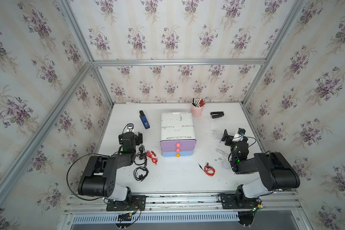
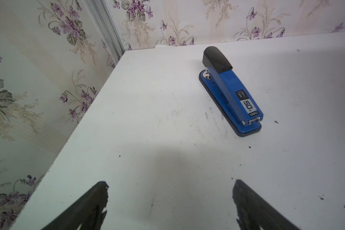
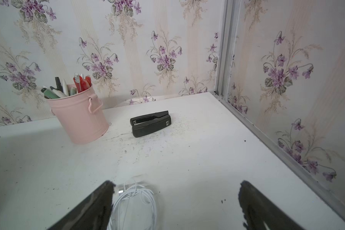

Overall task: Place the wired earphones into the drawer by color
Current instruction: Open the drawer in the storage box.

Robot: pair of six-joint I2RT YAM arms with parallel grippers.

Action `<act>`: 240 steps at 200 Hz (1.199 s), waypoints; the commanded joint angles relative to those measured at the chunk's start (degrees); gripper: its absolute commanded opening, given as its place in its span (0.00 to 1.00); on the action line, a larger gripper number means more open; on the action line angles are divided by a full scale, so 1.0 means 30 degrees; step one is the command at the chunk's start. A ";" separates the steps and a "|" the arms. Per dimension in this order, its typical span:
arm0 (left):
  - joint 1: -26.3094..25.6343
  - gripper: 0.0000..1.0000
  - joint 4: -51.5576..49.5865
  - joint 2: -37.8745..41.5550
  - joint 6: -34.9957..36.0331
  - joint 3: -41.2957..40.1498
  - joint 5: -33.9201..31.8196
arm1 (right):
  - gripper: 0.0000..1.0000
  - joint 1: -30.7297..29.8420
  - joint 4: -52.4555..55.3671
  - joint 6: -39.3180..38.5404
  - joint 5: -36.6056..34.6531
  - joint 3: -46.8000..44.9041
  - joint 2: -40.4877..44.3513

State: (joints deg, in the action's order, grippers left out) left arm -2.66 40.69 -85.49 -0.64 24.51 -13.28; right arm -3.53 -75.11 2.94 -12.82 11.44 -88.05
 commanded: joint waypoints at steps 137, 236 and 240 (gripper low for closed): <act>-0.0392 1.00 -1.5688 0.8507 -0.5285 0.8105 0.3733 | 1.00 -0.0472 1.9208 0.3100 0.1247 0.8170 0.8558; -1.6159 0.98 -2.4781 2.0873 -2.8452 0.4057 0.2804 | 0.98 -0.8746 2.9925 0.8423 0.4601 1.5838 0.6706; -1.7202 0.98 -2.3772 2.0124 -2.8539 0.3823 0.2159 | 0.98 -0.8804 2.9999 0.8397 0.4663 1.6053 0.6442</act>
State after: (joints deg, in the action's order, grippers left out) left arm -42.50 -37.93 -20.08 -73.12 39.35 4.29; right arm -29.08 8.56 25.78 -0.45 56.53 -65.32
